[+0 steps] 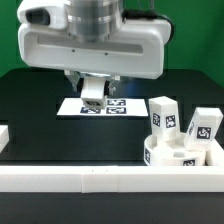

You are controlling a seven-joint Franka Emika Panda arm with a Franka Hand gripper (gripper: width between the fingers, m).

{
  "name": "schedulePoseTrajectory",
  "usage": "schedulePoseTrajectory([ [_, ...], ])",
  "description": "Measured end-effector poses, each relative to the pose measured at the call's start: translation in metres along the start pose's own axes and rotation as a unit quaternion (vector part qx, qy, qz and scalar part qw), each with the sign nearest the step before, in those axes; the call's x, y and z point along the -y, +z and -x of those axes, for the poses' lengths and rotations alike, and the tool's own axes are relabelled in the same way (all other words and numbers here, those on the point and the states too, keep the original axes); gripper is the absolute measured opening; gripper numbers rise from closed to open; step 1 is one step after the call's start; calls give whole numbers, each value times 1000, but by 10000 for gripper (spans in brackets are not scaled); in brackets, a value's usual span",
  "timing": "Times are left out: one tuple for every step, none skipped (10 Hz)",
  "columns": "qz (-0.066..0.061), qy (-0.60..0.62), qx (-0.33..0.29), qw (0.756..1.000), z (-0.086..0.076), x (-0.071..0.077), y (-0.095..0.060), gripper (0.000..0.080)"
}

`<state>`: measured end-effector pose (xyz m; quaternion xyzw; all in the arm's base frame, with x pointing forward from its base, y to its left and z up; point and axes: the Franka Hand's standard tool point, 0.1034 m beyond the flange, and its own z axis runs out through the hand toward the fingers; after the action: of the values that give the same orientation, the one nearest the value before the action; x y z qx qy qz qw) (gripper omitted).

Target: Assemble stool

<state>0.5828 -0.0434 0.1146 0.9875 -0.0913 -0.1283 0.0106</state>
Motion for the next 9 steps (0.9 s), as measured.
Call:
schedulePoseTrajectory([
  [-4,0,-31,1000,2,2,0,325],
  [-10,-11,-124,992,-7,17,-11,325],
  [-14,-17,-191,981,-6,32,-18,325],
  [-14,-23,-257,966,-10,39,-22,325],
  [-11,-23,-310,951,-10,36,-20,325],
  [-8,-24,-349,937,-7,33,-17,325],
  [-5,-26,-375,927,-8,33,-17,325],
  [7,-57,-382,922,-9,40,-12,325],
  [24,-100,-384,918,-12,56,-10,325],
])
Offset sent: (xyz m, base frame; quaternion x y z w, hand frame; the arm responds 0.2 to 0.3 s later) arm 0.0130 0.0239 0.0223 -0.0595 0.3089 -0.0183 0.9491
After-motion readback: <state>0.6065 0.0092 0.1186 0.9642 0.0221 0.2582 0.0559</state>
